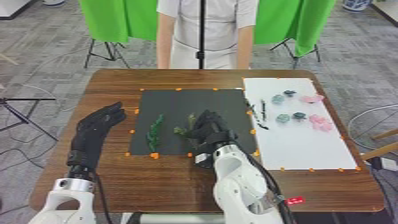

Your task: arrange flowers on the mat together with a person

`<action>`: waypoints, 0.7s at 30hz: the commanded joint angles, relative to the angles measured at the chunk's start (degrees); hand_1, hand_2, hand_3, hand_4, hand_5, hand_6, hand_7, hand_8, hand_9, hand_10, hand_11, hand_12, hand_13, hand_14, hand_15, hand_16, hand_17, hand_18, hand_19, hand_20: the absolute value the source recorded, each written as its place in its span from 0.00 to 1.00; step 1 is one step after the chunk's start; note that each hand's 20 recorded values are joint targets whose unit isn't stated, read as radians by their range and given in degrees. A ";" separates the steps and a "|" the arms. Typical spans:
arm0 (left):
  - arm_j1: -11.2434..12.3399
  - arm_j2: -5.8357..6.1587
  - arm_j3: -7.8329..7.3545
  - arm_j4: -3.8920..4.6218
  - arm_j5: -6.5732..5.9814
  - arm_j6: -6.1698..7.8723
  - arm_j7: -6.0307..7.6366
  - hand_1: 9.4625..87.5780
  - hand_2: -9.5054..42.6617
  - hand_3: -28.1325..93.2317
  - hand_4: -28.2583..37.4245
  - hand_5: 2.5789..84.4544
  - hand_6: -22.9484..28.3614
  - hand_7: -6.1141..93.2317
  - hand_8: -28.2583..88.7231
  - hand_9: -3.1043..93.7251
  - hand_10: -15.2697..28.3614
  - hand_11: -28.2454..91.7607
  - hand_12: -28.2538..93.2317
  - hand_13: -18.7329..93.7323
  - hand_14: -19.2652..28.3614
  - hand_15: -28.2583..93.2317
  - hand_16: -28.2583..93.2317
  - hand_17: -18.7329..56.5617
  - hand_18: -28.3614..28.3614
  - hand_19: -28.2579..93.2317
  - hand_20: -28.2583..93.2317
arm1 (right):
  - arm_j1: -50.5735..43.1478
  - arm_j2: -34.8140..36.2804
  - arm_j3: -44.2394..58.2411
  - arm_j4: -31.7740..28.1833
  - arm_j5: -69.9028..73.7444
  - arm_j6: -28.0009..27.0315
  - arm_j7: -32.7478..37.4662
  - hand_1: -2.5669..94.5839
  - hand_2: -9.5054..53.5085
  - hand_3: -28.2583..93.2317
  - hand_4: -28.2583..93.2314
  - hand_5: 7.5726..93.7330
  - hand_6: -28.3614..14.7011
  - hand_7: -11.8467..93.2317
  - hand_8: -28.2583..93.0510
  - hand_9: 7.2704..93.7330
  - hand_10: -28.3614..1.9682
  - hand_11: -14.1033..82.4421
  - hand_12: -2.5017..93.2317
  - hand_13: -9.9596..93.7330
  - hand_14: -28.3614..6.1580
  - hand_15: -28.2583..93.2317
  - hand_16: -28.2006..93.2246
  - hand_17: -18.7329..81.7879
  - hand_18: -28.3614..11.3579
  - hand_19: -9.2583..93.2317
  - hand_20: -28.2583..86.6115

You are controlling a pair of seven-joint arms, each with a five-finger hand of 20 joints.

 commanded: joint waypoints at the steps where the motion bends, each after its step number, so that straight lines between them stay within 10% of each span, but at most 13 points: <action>1: 0.14 -0.18 0.22 0.23 0.03 -0.64 -0.50 0.27 0.08 0.75 0.22 0.56 0.52 0.20 0.19 0.48 0.64 0.38 0.36 0.47 0.76 0.37 0.27 0.33 0.71 0.28 0.39 | -0.63 -0.91 0.00 0.37 -0.46 1.10 -0.75 0.81 0.00 0.00 0.58 0.93 0.67 0.33 0.36 1.00 0.61 0.50 0.27 0.99 0.74 0.71 0.52 0.82 0.27 1.00 0.82; 17: 0.05 -0.30 -0.08 0.28 0.01 -1.06 -0.58 0.27 0.07 0.75 0.22 0.56 0.52 0.20 0.19 0.48 0.64 0.38 0.36 0.47 0.76 0.37 0.27 0.33 0.71 0.28 0.39 | -1.65 0.74 0.28 -3.11 0.64 1.91 -1.26 0.72 0.00 0.00 0.67 0.92 0.67 0.32 0.27 1.00 0.59 0.47 0.28 0.99 0.72 0.71 0.52 0.82 0.27 1.00 0.81; 20: 0.30 -0.54 -0.32 0.20 -0.02 -1.19 -0.46 0.27 0.07 0.75 0.22 0.56 0.52 0.20 0.19 0.48 0.64 0.38 0.36 0.47 0.76 0.37 0.27 0.33 0.71 0.28 0.39 | -2.65 3.18 0.25 -6.33 1.87 2.23 -0.52 0.43 0.00 0.68 0.18 0.92 0.67 0.33 0.24 1.00 0.59 0.47 0.28 0.99 0.72 0.71 0.51 0.82 0.27 1.00 0.81; 21: 0.38 -0.61 -0.41 0.18 0.01 -1.22 -0.49 0.27 0.07 0.75 0.22 0.56 0.52 0.20 0.19 0.48 0.64 0.38 0.36 0.47 0.76 0.37 0.27 0.33 0.71 0.28 0.39 | -3.09 3.86 0.37 -7.29 2.47 2.26 -0.17 0.38 0.00 0.75 0.14 0.92 0.68 0.34 0.19 1.00 0.59 0.47 0.28 0.99 0.72 0.71 0.52 0.81 0.27 1.00 0.81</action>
